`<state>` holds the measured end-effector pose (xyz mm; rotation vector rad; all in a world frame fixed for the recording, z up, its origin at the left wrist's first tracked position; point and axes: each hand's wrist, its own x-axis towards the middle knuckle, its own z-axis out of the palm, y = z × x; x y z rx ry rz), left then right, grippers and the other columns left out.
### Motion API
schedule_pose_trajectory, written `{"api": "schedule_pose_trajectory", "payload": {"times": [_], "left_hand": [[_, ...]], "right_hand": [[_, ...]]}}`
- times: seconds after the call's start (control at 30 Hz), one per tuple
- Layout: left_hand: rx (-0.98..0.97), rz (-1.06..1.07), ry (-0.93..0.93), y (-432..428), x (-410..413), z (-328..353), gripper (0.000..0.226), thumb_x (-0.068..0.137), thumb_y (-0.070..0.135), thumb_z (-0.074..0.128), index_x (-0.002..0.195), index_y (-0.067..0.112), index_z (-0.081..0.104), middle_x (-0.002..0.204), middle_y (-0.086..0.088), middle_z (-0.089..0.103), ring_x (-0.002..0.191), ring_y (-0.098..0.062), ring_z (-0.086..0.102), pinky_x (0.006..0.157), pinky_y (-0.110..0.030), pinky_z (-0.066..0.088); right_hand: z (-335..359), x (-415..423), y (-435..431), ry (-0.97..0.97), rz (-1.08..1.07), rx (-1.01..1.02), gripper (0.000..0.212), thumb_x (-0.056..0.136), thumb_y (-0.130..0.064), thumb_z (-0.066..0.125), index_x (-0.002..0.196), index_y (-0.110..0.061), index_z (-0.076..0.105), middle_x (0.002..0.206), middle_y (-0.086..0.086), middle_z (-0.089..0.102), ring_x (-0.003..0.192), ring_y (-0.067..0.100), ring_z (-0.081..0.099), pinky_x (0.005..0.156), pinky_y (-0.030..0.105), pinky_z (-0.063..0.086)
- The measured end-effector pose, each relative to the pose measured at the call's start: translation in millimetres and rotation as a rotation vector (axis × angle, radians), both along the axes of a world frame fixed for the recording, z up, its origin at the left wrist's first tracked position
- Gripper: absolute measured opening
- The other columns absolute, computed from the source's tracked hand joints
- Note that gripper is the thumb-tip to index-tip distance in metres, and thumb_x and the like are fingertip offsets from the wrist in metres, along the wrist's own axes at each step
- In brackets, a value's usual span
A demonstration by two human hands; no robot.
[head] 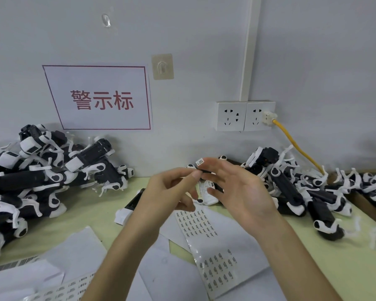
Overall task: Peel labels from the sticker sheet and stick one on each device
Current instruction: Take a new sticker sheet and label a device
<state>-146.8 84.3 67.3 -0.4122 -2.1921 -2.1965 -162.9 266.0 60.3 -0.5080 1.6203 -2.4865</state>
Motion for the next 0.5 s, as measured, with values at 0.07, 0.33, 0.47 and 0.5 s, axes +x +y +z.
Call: {"api": "schedule_pose_trajectory", "payload": {"times": [0.07, 0.33, 0.47, 0.5], "left_hand": [[0.062, -0.022, -0.029, 3.0, 2.8, 0.8, 0.034, 0.075, 0.049, 0.073, 0.096, 0.023, 0.081, 0.069, -0.001, 0.061, 0.055, -0.016, 0.056, 0.061, -0.023, 0.052], [0.2, 0.085, 0.008, -1.9, -1.9, -2.8, 0.028, 0.08, 0.036, 0.072, 0.093, 0.012, 0.077, 0.068, -0.004, 0.054, 0.062, -0.018, 0.051, 0.06, -0.023, 0.051], [0.203, 0.169, 0.065, 0.7, -0.9, -1.9, 0.013, 0.09, 0.027, 0.069, 0.084, 0.019, 0.076, 0.065, -0.002, 0.055, 0.058, -0.017, 0.051, 0.058, -0.022, 0.05], [0.229, 0.183, 0.056, 1.1, -1.3, -2.2, 0.015, 0.094, 0.025, 0.067, 0.083, 0.02, 0.076, 0.064, -0.002, 0.055, 0.057, -0.017, 0.051, 0.057, -0.022, 0.05]], "right_hand": [[-0.1, 0.8, -3.2, 0.019, 0.017, 0.023, 0.038, 0.092, -0.035, 0.052, 0.114, -0.015, 0.075, 0.122, 0.003, 0.07, 0.11, 0.017, 0.058, 0.091, 0.035, 0.042], [2.1, 3.3, -4.9, 0.107, -0.019, 0.177, 0.037, 0.093, -0.03, 0.051, 0.117, -0.018, 0.076, 0.127, 0.001, 0.07, 0.113, 0.019, 0.059, 0.093, 0.038, 0.043], [3.7, 5.5, -4.8, 0.121, -0.045, 0.238, 0.036, 0.091, -0.03, 0.054, 0.117, -0.017, 0.076, 0.125, 0.004, 0.071, 0.112, 0.021, 0.06, 0.09, 0.034, 0.046], [4.1, 5.9, -4.9, 0.12, -0.053, 0.251, 0.033, 0.092, -0.028, 0.056, 0.114, -0.014, 0.077, 0.123, 0.004, 0.072, 0.109, 0.019, 0.062, 0.089, 0.032, 0.046]]}}
